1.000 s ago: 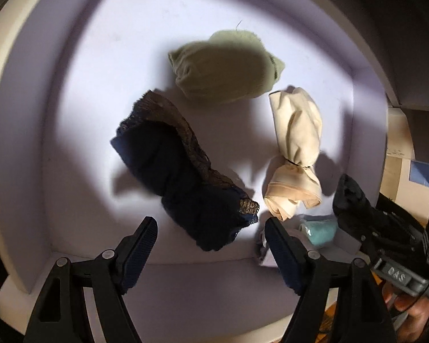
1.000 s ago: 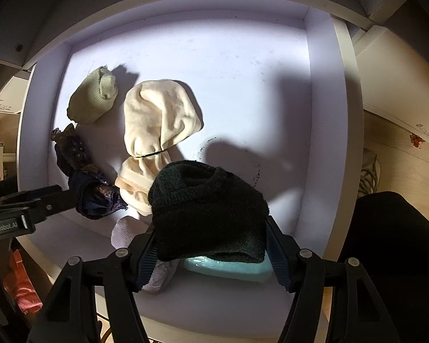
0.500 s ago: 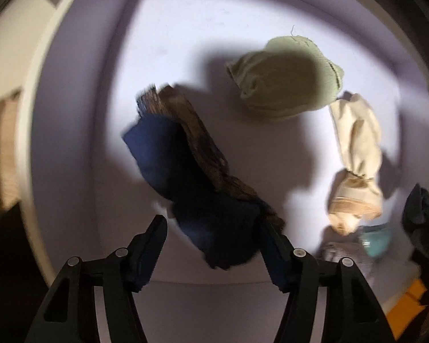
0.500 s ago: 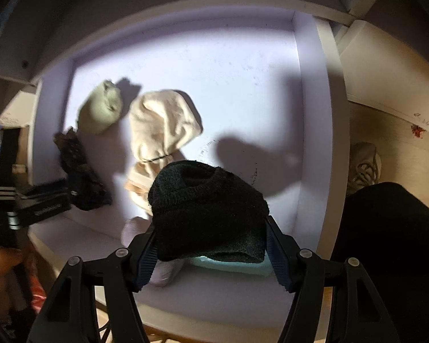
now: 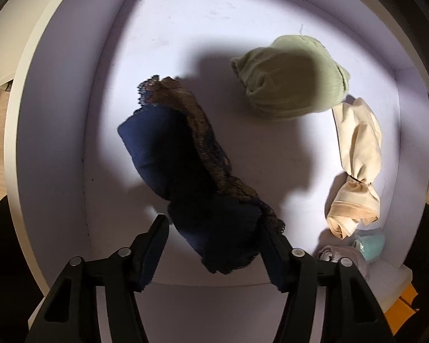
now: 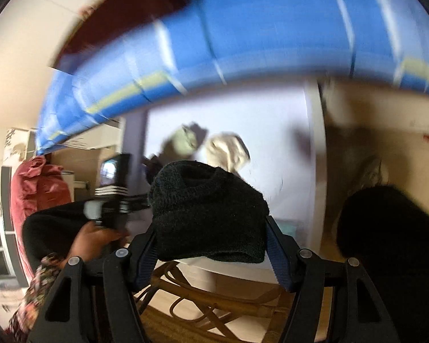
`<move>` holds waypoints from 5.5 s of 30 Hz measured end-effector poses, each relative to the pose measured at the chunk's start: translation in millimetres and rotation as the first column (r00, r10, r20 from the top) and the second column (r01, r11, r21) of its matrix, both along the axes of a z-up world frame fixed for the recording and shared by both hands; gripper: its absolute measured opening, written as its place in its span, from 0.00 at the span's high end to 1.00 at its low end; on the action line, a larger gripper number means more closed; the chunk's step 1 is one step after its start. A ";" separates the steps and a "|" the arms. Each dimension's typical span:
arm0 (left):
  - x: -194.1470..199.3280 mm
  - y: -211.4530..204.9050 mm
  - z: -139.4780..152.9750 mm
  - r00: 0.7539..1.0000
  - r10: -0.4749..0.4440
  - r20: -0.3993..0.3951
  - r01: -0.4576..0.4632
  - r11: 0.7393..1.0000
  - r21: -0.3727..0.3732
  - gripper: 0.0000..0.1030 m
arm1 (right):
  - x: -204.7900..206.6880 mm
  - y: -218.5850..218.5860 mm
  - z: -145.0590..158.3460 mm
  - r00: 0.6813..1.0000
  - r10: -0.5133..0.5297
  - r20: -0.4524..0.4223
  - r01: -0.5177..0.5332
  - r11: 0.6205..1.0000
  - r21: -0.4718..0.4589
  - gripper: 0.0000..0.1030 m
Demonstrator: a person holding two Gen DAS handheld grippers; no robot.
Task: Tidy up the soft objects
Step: 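Carry the black knit hat into the gold box and open right gripper while left holds navy garment, then lower the right tool into the drawer and grasp the grey sock, then lift the navy lace garment higher with the left gripper above the drawer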
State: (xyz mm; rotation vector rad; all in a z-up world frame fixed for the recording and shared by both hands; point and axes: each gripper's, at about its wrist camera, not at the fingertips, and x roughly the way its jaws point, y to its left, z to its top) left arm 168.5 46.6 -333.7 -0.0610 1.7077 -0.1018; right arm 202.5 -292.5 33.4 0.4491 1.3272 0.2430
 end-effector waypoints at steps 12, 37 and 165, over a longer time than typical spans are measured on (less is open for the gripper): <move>9.5 -0.6 5.6 1.000 -0.006 -0.010 0.006 1.000 0.008 0.41 | 85.1 -18.9 129.3 0.969 -0.033 0.246 0.046 0.998 -0.050 0.34; -1.4 -15.7 34.5 1.000 -0.022 -0.010 0.022 1.000 0.016 0.42 | 288.5 1.8 124.5 0.920 -0.119 0.373 0.212 0.952 -0.220 0.29; 16.1 20.5 100.1 0.977 0.185 0.106 -0.174 0.979 -0.101 0.42 | -8.1 102.4 -235.1 0.908 0.220 -0.357 -0.298 0.937 -0.181 0.54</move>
